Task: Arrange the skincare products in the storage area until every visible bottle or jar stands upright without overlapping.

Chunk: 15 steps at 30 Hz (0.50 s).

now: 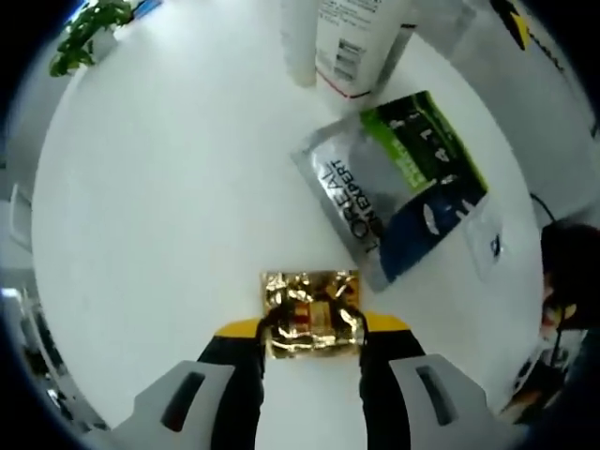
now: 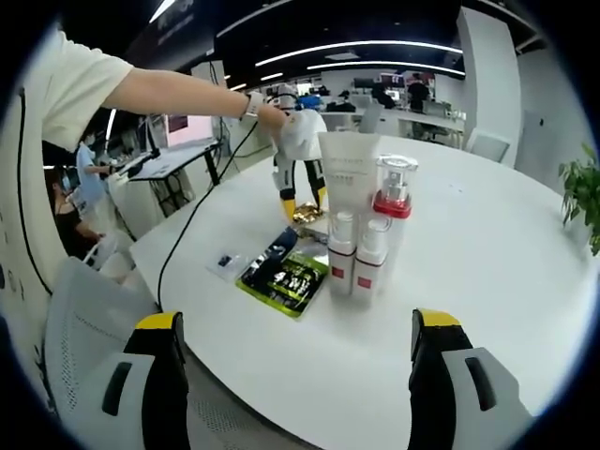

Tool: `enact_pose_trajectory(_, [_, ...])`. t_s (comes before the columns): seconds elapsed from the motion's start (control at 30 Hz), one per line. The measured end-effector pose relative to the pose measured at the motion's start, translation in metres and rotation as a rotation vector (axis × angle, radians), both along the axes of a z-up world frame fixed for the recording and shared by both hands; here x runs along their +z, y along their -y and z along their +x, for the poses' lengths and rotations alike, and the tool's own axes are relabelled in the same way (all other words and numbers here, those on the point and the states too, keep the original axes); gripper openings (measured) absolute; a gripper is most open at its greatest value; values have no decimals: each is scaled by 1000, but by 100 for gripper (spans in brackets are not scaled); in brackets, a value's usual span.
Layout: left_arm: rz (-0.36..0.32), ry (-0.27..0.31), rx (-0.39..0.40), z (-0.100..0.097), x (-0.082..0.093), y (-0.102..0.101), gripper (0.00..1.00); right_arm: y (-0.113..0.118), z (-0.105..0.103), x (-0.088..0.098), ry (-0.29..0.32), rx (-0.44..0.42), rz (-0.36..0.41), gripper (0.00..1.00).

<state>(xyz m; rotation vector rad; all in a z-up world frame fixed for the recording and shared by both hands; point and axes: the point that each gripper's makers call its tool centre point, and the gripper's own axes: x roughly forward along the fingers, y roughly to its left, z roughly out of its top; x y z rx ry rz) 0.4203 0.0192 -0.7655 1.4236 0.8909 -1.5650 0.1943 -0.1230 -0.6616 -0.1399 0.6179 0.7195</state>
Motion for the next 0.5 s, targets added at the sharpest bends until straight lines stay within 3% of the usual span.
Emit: enact_pose_trajectory(0.5, [46,7,109,-17,9,-33,39,-10,-2,4,16,51,-8,100])
